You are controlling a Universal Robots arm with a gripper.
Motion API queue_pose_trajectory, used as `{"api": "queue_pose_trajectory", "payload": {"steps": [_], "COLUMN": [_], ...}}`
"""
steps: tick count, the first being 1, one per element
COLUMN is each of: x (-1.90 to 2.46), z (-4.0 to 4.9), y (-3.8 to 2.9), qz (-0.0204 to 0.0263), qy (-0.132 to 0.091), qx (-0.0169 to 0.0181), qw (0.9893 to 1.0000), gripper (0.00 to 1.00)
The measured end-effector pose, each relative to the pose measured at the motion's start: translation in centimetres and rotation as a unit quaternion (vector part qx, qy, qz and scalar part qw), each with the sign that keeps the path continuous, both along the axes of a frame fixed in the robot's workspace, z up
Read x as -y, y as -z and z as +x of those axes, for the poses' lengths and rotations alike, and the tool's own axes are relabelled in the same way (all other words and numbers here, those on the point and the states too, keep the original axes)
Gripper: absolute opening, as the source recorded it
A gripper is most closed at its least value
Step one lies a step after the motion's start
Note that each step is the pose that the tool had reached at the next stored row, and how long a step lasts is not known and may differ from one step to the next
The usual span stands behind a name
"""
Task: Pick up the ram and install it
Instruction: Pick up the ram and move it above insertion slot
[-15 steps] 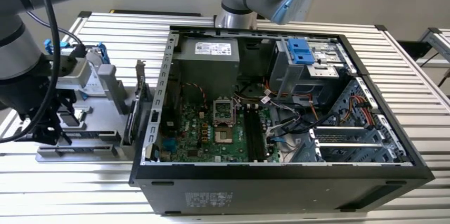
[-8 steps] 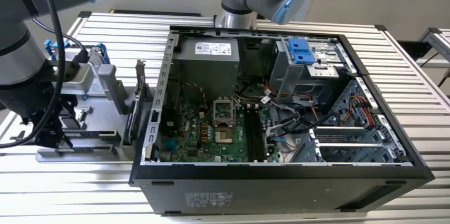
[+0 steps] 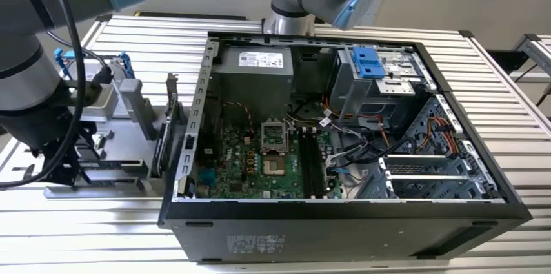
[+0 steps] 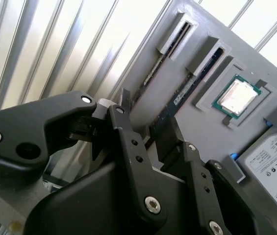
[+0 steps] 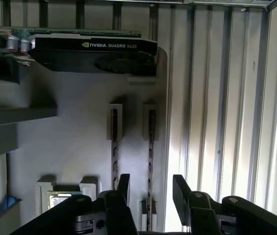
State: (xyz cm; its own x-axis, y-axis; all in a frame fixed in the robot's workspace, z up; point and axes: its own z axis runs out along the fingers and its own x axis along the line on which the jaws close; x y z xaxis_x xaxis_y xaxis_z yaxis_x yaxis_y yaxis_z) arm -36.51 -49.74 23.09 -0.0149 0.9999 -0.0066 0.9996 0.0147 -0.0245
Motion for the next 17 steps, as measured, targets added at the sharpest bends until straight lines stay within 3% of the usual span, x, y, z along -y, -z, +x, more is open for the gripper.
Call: {"api": "queue_pose_trajectory", "payload": {"steps": [17], "x": [0.04], "z": [0.1], "y": [1.88], "qz": [0.0], "qy": [0.0], "qx": [-0.0004], "qw": [1.0], "gripper": [1.0]}}
